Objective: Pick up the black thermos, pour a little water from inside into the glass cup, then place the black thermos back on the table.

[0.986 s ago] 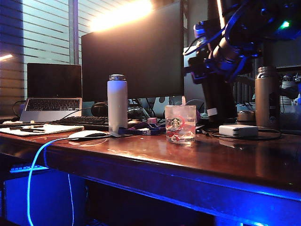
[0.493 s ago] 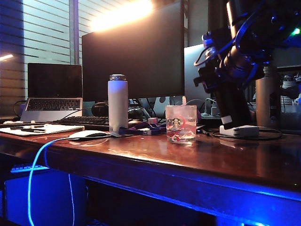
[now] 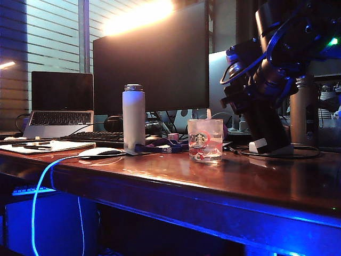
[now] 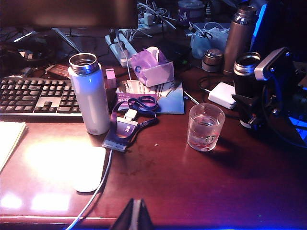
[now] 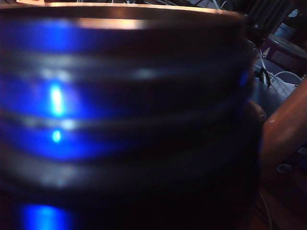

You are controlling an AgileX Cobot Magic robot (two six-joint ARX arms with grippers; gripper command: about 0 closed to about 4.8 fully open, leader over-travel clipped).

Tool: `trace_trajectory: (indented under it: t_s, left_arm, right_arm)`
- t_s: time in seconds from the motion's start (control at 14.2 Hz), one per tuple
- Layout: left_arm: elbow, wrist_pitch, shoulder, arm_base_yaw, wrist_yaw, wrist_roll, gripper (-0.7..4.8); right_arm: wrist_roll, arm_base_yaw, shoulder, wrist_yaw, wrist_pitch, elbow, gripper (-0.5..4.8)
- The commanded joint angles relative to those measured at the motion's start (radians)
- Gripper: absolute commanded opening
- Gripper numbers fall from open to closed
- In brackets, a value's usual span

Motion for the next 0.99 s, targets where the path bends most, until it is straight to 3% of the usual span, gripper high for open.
trace_trajectory:
  t_s: [0.07, 0.42, 0.85, 0.99]
  left_arm:
    - [0.003, 0.013, -0.002, 0.000, 0.004, 0.000, -0.02]
    - [0.003, 0.013, -0.002, 0.000, 0.003, 0.000, -0.02]
    - [0.003, 0.013, -0.002, 0.000, 0.004, 0.000, -0.02]
    - [0.003, 0.013, -0.002, 0.000, 0.004, 0.000, -0.02]
  right_arm:
    - [-0.028, 0.001, -0.003, 0.009, 0.045, 0.014, 0.49]
    - [-0.033, 0.001, 0.024, 0.015, -0.016, 0.075, 0.49]
    - [-0.186, 0.001, 0.029, 0.013, -0.030, 0.075, 0.49]
    - [-0.186, 0.009, 0.032, 0.005, -0.030, 0.076, 0.49]
